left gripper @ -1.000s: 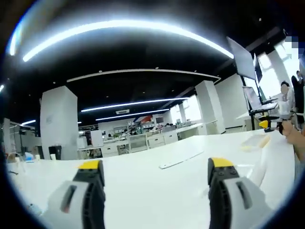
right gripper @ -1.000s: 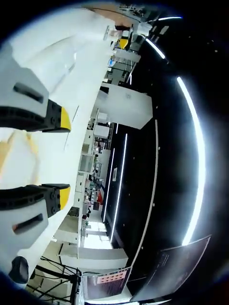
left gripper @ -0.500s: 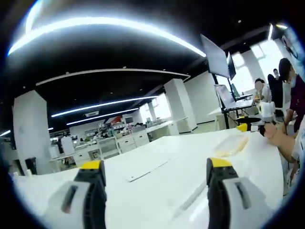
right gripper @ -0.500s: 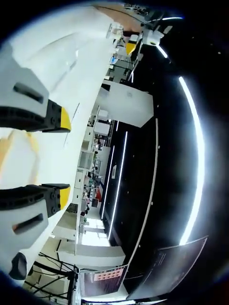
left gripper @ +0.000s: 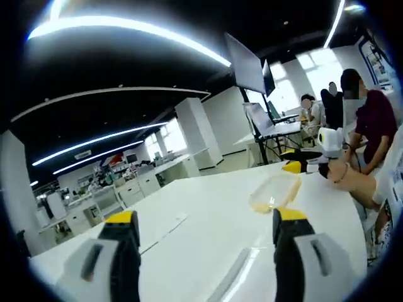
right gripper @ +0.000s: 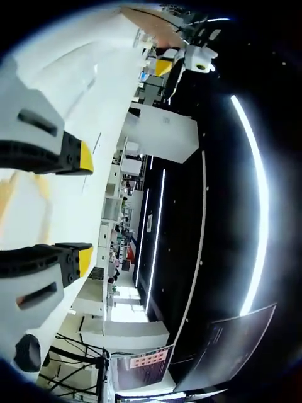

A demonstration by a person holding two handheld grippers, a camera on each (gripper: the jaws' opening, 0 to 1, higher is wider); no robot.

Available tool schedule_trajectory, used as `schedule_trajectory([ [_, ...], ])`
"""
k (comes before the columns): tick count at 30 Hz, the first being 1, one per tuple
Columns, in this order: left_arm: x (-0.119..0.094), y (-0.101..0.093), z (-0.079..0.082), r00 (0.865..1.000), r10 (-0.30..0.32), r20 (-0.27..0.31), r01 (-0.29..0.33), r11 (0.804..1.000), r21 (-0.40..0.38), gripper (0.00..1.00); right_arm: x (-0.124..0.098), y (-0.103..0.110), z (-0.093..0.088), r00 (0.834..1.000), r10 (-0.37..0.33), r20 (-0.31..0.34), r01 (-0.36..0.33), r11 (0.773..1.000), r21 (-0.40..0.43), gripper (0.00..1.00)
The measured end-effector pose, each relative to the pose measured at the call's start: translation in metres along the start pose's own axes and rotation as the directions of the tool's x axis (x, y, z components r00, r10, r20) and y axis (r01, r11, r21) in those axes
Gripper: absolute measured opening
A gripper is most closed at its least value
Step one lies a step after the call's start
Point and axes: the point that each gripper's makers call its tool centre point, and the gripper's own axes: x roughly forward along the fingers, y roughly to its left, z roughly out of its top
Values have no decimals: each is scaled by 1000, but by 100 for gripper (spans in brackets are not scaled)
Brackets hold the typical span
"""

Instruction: Snap each plastic latch of the storage box into its locked position after aligning the lid with the box until every specified latch is closed and the lid sits flush.

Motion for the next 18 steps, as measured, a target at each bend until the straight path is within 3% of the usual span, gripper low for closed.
schedule_trajectory([
  [10,45,-32,2,991,-128,-33,129,991,29,87,3,-2,-3,1000,-15,-11,15,1000,-9,43],
  [18,76,-48,-1,982,-180,-65,183,982,49,86,5,-4,-5,1000,-23,-11,23,1000,-7,43],
])
